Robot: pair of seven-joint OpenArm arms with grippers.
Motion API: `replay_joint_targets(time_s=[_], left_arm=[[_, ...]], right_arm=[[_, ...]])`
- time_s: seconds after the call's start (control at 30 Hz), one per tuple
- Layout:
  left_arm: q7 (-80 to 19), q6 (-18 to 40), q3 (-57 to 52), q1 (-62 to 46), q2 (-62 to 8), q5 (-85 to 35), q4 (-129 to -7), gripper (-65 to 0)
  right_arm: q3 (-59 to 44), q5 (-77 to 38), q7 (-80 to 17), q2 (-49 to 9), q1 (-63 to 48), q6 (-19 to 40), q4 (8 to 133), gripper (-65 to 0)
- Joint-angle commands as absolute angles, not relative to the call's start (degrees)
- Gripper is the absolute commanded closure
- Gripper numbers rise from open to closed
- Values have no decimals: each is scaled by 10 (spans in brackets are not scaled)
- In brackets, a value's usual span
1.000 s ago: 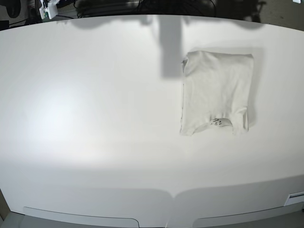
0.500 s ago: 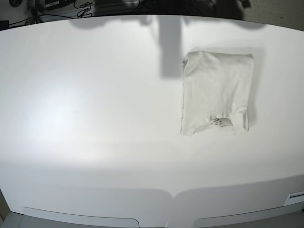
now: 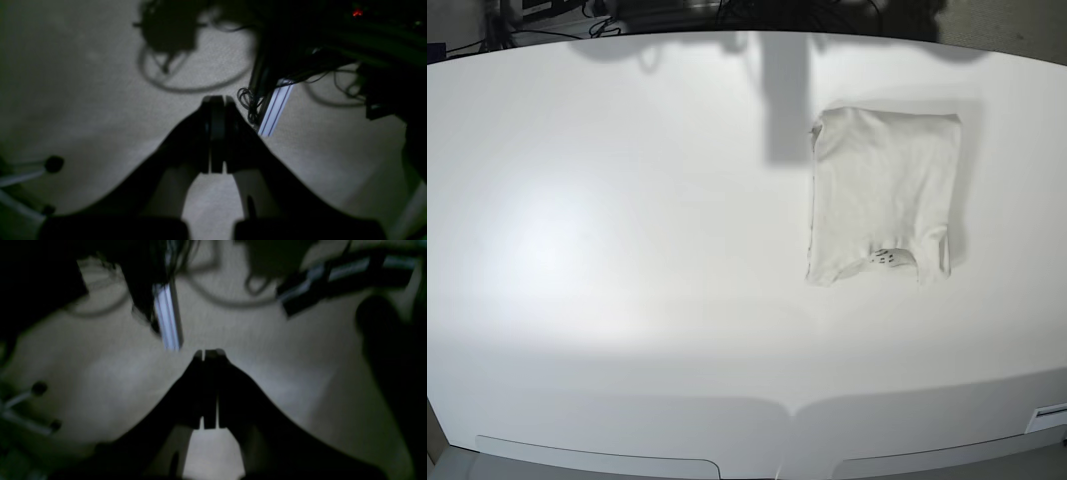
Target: Fold the T-shirt properly
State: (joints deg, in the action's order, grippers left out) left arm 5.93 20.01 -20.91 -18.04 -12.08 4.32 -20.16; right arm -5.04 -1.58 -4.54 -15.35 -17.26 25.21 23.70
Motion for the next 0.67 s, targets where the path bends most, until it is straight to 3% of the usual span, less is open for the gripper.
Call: replay_joint_targets(time_s=[0.0,0.23,0.63], left_arm=[[65,191,-202,-174,-119,45,-196,0],[61,178,-190,-114,-73,45,-159,0],[66,170,-190,-103,-70,44,-151,0]], right_arm=[[-43,-15,-43,-156,-165,244,231,0],[0,-19,-40,-143,-109,215,197,0],[0,-19,-25,-143,-103,208,189,0]])
